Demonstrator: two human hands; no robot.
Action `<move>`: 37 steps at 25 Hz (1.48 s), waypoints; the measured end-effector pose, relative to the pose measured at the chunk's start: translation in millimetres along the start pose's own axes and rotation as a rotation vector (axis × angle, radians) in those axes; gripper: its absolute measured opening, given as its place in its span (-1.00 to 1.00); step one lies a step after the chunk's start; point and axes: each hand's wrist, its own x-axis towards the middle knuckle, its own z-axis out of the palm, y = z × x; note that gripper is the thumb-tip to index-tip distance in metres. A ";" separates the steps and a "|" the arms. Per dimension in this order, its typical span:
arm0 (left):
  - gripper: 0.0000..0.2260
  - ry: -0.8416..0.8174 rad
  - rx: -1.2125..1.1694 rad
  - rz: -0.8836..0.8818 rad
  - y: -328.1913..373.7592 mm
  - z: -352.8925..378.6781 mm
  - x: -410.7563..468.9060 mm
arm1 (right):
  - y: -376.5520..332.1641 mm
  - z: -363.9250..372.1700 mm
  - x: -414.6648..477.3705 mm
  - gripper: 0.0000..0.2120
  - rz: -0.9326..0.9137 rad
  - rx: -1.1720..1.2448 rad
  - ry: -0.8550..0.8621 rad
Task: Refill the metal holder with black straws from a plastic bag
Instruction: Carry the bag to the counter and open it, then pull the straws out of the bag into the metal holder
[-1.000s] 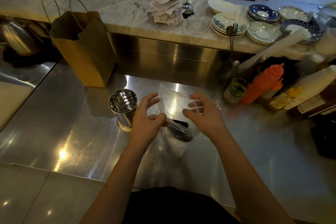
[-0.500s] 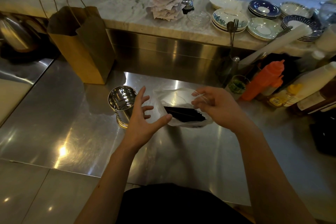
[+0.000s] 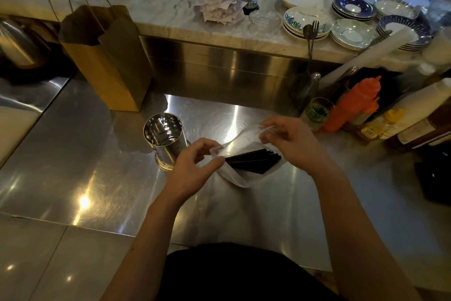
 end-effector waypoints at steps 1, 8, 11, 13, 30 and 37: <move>-0.90 0.022 0.028 0.011 0.9 3.0 0.3 | 1.4 2.3 -0.3 -0.82 0.012 -0.076 0.036; -0.93 0.394 0.015 -0.021 8.8 5.1 5.1 | 10.9 14.3 -13.3 -0.54 0.101 -0.184 0.194; -0.88 0.470 0.041 -0.077 6.6 2.4 5.6 | 10.9 7.7 -13.8 -0.50 0.236 -0.121 0.201; -0.88 0.479 0.047 -0.081 7.4 -1.3 7.1 | 8.9 2.0 -12.7 -0.56 0.360 0.071 0.133; -0.53 0.062 0.040 -0.275 23.1 -15.7 8.5 | -4.0 26.0 -9.1 -0.19 0.193 0.074 0.099; -0.62 -0.094 0.010 -0.266 30.6 -8.4 2.6 | -16.8 24.8 -4.7 -0.50 0.005 -0.029 0.360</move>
